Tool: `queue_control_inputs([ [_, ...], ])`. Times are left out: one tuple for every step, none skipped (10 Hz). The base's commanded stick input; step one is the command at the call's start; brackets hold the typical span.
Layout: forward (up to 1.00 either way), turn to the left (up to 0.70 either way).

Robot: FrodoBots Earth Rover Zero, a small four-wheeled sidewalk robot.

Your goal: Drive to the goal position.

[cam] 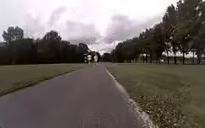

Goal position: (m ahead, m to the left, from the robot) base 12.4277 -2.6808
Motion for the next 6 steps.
queue_control_inputs([
  [0.7, 0.0],
  [0.7, 0.0],
  [0.7, 0.0],
  [0.7, 0.0],
  [0.7, 0.0],
  [0.7, 0.0],
])
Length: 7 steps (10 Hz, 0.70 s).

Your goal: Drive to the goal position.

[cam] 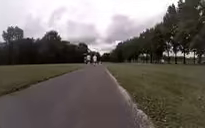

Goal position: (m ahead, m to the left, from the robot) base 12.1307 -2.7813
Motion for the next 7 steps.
queue_control_inputs([
  [0.7, 0.0],
  [0.7, 0.0],
  [0.7, 0.0],
  [0.7, 0.0],
  [0.7, 0.0],
  [0.7, 0.0],
  [0.7, 0.0],
])
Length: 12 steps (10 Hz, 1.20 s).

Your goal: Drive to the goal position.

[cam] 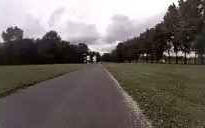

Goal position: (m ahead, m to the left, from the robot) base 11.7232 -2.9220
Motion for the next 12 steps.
queue_control_inputs([
  [0.7, 0.0],
  [0.7, 0.0],
  [0.7, 0.0],
  [0.7, 0.0],
  [0.7, 0.0],
  [0.7, 0.0],
  [0.7, 0.0],
  [0.7, 0.0],
  [0.7, 0.0],
  [0.7, 0.0],
  [0.7, 0.0],
  [0.7, 0.0],
])
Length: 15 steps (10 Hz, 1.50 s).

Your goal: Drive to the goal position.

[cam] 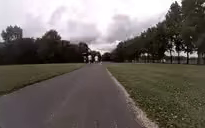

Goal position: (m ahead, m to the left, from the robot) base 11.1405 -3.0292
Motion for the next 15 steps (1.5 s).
queue_control_inputs([
  [0.7, 0.0],
  [0.7, 0.0],
  [0.7, 0.0],
  [0.7, 0.0],
  [0.7, 0.0],
  [0.7, 0.0],
  [0.7, 0.0],
  [0.7, 0.0],
  [0.7, 0.0],
  [0.7, 0.0],
  [0.7, 0.0],
  [0.7, 0.0],
  [0.7, 0.0],
  [0.7, 0.0],
  [0.7, 0.0],
])
